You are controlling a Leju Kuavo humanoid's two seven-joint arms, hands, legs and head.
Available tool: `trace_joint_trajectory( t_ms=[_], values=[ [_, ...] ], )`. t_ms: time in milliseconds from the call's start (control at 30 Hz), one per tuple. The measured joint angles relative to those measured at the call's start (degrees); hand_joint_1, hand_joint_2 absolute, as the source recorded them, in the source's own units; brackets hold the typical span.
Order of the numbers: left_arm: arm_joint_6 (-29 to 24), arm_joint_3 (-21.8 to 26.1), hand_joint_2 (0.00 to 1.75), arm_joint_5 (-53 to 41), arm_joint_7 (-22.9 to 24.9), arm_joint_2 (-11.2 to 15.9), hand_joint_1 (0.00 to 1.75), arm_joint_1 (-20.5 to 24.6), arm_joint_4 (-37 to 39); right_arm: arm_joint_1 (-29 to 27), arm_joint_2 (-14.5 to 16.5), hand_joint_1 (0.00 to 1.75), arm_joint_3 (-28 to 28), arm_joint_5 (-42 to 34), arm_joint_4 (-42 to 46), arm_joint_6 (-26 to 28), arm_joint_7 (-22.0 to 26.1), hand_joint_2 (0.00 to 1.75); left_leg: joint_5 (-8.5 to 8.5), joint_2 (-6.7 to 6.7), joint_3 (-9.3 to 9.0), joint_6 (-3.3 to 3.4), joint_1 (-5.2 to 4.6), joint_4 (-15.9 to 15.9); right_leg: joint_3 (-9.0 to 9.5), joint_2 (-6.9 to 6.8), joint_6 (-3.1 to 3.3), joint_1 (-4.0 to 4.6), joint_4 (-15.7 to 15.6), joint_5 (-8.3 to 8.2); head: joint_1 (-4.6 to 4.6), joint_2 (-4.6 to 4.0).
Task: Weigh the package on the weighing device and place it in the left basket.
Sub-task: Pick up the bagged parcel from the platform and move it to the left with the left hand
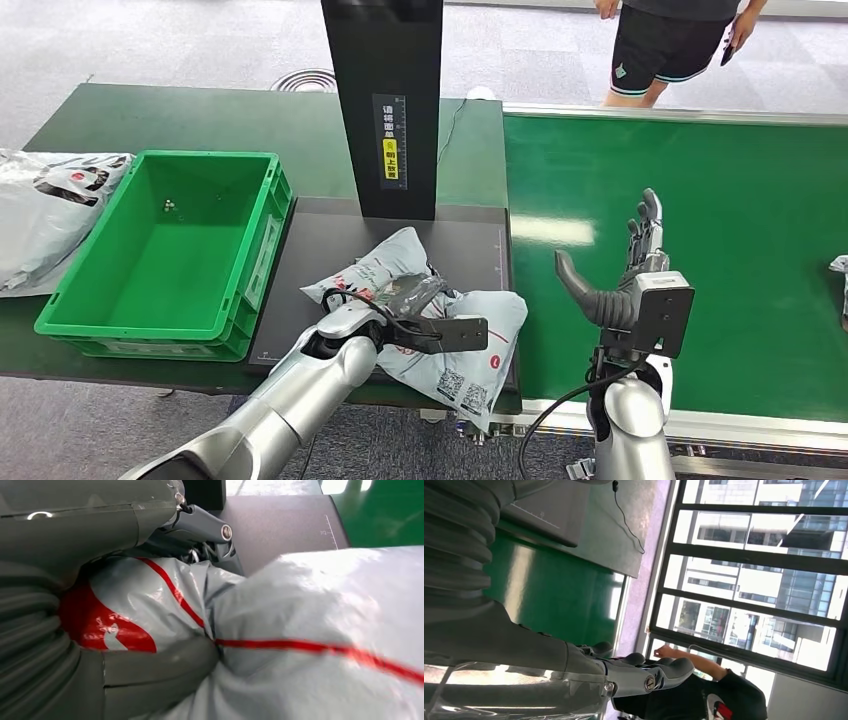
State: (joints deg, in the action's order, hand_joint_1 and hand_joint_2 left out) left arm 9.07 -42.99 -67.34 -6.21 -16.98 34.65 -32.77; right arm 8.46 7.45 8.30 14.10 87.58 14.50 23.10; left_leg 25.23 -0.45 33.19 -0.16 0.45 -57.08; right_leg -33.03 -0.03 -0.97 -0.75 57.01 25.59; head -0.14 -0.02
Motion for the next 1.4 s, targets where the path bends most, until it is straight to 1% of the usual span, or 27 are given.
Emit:
trace_joint_trajectory(
  t_ms=[433,933,1033,1167,1300,1400],
  values=[
    [-4.57,0.0,1.75,-0.48,-0.99,0.03,1.75,-0.34,0.03,-1.53,0.0,0.0,-0.8,-0.13,0.17,1.07,0.96,1.75,0.0,0.01,0.01,0.0,0.0,0.01,-0.02,0.01,0.01,0.01,0.0,0.0,0.01,0.0],
    [-5.54,0.01,1.75,-0.51,-1.21,0.04,1.75,-0.4,0.03,-2.04,0.0,0.0,-0.95,-0.15,0.51,1.09,1.01,1.75,0.0,0.02,0.01,0.0,0.0,0.01,-0.02,0.02,0.01,0.01,0.0,0.0,0.01,0.0],
    [-9.1,0.02,1.75,-0.65,-2.72,0.19,1.75,-0.81,-0.03,-2.41,-0.02,0.0,-1.07,-0.44,0.91,1.2,1.09,1.75,0.0,0.02,0.02,0.0,0.0,0.01,-0.05,0.02,0.01,0.0,0.0,0.0,0.0,0.0],
    [-15.95,0.33,1.75,-0.88,-5.68,1.02,1.75,-2.06,-2.52,-3.52,-0.3,0.0,-1.75,-1.44,2.55,1.08,1.47,1.75,0.0,0.02,0.11,0.0,0.0,0.01,-0.12,0.02,0.01,0.0,0.0,0.0,0.01,0.0],
    [-21.9,1.55,1.75,-1.88,-7.47,2.71,1.75,-3.95,-8.56,-4.79,-0.51,0.0,-2.69,-1.87,4.61,0.88,1.72,1.75,0.0,0.02,0.16,0.0,0.0,0.01,-0.18,0.03,0.01,0.01,0.0,0.01,0.0,0.0],
    [-28.14,3.39,1.75,-3.5,-6.97,4.59,1.75,-6.33,-15.91,-6.09,-0.58,0.0,-3.65,-1.95,6.23,1.04,1.85,1.75,0.0,0.03,0.22,0.0,0.0,0.01,-0.26,0.05,0.01,0.02,0.0,0.01,0.0,0.0]
  ],
)
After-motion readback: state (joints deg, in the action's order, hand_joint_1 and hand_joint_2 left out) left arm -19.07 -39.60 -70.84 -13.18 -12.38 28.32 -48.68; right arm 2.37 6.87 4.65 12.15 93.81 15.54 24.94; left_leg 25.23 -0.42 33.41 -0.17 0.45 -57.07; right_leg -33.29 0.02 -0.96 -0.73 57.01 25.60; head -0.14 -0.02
